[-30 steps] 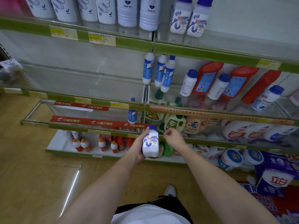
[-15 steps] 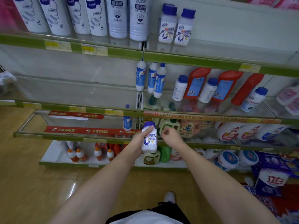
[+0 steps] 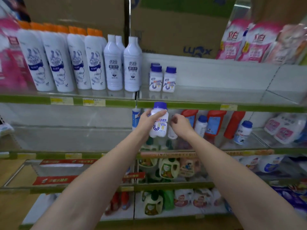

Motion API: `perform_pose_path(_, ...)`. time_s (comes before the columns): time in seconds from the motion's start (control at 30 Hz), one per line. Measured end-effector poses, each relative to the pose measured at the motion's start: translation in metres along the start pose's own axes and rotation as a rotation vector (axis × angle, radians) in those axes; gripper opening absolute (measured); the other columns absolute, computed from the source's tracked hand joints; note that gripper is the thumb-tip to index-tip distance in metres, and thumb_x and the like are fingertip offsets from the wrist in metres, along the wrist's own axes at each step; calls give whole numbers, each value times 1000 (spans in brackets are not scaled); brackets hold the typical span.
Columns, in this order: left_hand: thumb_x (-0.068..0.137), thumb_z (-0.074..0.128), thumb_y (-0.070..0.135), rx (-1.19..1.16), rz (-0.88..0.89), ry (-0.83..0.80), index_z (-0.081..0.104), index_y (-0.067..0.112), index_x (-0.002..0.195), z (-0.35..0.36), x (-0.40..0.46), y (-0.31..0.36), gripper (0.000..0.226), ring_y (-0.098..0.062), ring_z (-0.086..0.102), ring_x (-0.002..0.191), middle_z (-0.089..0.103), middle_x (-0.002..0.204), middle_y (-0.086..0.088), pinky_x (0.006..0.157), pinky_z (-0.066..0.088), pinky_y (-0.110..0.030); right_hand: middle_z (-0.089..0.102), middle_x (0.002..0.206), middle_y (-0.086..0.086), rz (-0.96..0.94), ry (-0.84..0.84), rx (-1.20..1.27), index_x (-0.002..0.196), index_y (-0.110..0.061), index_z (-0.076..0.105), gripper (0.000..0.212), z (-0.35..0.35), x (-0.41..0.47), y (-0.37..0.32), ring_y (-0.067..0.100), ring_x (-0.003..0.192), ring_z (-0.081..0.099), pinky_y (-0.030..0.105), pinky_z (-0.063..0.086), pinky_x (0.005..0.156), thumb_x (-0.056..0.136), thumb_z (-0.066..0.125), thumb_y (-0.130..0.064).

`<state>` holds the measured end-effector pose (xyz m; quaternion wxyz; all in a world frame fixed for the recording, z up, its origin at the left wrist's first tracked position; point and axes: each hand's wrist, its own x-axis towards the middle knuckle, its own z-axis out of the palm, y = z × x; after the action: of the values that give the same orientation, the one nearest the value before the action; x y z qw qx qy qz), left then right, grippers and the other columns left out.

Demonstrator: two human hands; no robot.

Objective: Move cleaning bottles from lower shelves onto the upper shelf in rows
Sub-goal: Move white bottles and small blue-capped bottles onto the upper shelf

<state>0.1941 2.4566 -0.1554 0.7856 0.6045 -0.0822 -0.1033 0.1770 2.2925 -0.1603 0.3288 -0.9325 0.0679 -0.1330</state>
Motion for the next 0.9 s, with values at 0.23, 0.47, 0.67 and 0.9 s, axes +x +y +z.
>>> perform_pose_path(0.23,73,89,26,67,205,-28,65,11,110,55,28,73,46,-30,75,86,75,99,-15,78,62,-46,73,95,7,-40,46,11,98,-13,67,13,-46,43,-21,29,89,67,42,55,79,91,58,-19)
perform_pose_path(0.47,72,90,26,237,273,-28,59,15,117,73,67,94,56,-24,75,88,72,106,-8,77,62,-40,71,102,8,-40,90,-15,98,-18,63,9,-76,89,-14,29,95,66,47,55,88,92,56,-19)
perform_pose_path(0.67,78,85,15,313,391,19,48,28,131,73,111,101,66,-24,70,99,65,119,-7,76,62,-35,66,96,6,-109,149,9,90,-21,56,7,-88,127,-7,30,93,62,36,50,82,91,56,-15)
perform_pose_path(0.9,72,81,37,684,416,62,47,40,132,75,153,76,68,-18,63,106,60,123,1,90,58,-41,67,99,7,-140,121,6,93,-19,56,11,-76,166,3,26,91,60,36,50,80,90,59,-10)
